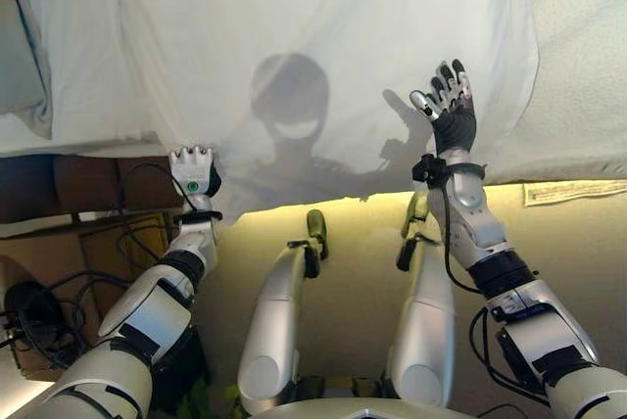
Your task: Make the bed neatly
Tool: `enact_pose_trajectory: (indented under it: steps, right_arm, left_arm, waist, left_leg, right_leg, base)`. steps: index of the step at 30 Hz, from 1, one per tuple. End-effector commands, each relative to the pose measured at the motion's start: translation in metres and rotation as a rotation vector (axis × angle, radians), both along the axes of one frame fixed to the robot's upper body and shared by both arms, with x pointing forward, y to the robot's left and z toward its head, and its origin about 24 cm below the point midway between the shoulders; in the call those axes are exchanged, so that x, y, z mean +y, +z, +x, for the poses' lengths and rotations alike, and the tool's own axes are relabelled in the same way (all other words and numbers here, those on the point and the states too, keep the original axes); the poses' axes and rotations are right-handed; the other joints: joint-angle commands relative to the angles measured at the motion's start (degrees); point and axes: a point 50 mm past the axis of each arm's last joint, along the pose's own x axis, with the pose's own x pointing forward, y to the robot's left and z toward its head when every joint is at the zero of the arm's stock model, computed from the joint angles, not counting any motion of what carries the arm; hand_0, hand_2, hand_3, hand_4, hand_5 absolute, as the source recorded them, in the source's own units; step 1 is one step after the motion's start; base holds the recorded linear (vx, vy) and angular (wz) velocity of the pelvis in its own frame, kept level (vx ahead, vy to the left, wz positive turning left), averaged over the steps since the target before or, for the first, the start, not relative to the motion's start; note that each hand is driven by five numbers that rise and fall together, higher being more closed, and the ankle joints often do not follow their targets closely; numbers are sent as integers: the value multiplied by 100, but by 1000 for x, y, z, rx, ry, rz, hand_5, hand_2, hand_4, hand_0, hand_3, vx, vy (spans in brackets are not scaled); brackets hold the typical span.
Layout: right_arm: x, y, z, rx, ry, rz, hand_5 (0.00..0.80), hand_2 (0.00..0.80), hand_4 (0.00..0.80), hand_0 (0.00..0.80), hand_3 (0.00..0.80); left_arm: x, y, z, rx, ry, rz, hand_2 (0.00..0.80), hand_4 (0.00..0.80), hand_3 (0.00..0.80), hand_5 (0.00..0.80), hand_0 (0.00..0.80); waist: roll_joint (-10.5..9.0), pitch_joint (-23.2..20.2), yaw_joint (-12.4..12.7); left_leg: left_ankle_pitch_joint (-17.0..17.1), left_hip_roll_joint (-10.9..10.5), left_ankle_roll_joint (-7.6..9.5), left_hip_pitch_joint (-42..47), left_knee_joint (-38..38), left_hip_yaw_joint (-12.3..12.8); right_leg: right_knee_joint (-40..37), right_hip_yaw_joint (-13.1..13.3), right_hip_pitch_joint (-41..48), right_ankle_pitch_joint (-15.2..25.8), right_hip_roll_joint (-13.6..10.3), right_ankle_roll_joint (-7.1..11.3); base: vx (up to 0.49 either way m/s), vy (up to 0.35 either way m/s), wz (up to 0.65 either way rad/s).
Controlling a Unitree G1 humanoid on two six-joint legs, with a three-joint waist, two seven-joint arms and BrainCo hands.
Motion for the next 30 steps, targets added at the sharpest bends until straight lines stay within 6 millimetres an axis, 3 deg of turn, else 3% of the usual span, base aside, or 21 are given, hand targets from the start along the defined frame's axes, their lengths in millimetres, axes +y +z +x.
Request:
enact_pose_trajectory:
  steps: [1, 3, 4, 5, 15, 21, 28, 30]
  right_arm:
    - [-5, 9, -10, -113, -20, -31, 0, 0, 0, 0, 0]
    - [-4, 4, -11, -115, -21, -35, 0, 0, 0, 0, 0]
    - [-4, 3, -12, -116, -20, -36, 0, 0, 0, 0, 0]
    - [-3, 1, -12, -118, -19, -35, 0, 0, 0, 0, 0]
    - [12, -9, -17, -141, 10, 38, 0, 0, 0, 0, 0]
    - [18, -11, -22, -149, 26, 124, 0, 0, 0, 0, 0]
    - [18, -20, -28, -118, 29, 158, 0, 0, 0, 0, 0]
    - [17, -19, -27, -104, 27, 148, 0, 0, 0, 0, 0]
  left_arm:
    - [36, -54, -61, 180, 187, -42, 800, 800, 800, 800, 800]
    - [35, -57, -64, 162, 194, -80, 800, 800, 800, 800, 800]
    - [34, -57, -64, 154, 192, -91, 536, 536, 536, 536, 536]
    - [33, -57, -63, 143, 188, -103, 0, 0, 0, 0, 0]
    - [12, -46, -45, 16, 127, -349, 0, 0, 0, 0, 0]
    - [-9, -28, -31, -178, 13, -653, 0, 0, 0, 0, 0]
    - [-30, -15, -23, -246, -112, -765, 0, 0, 0, 0, 0]
    - [-32, -14, -20, -232, -110, -770, 0, 0, 0, 0, 0]
  waist:
    - [65, -3, 287]
    - [87, -3, 290]
    - [86, -3, 293]
    - [78, -3, 301]
    - [-197, -3, 409]
    - [-400, -3, 495]
    - [-430, -162, 608]
    - [-407, -226, 577]
  left_leg:
    - [1015, -38, -367, -93, -718, -435]
    - [1030, -44, -366, -104, -724, -428]
    - [1039, -46, -365, -111, -725, -431]
    - [1049, -46, -365, -129, -719, -437]
    - [1042, 70, -352, -312, -609, -551]
    - [974, 122, -342, -40, -647, -606]
    - [916, 94, -344, 642, -877, -691]
    - [1105, 57, -320, 652, -964, -685]
  right_leg:
    - [42, 26, -139, 247, -172, 594]
    - [38, 33, -152, 254, -169, 580]
    - [33, 30, -153, 261, -168, 577]
    - [33, 22, -159, 267, -167, 574]
    - [-17, -131, -159, 350, -122, 592]
    - [-88, -307, 228, 352, -128, 586]
    - [-243, -519, 951, 336, -316, 599]
    - [-274, -552, 960, 451, -397, 522]
  base:
    - [65, 37, 6]
    - [-8, 21, 2]
    - [-14, 3, 4]
    - [-15, -17, 5]
    - [-14, -93, 4]
    - [11, -139, 1]
    - [58, -80, 6]
    - [-3, 40, 3]
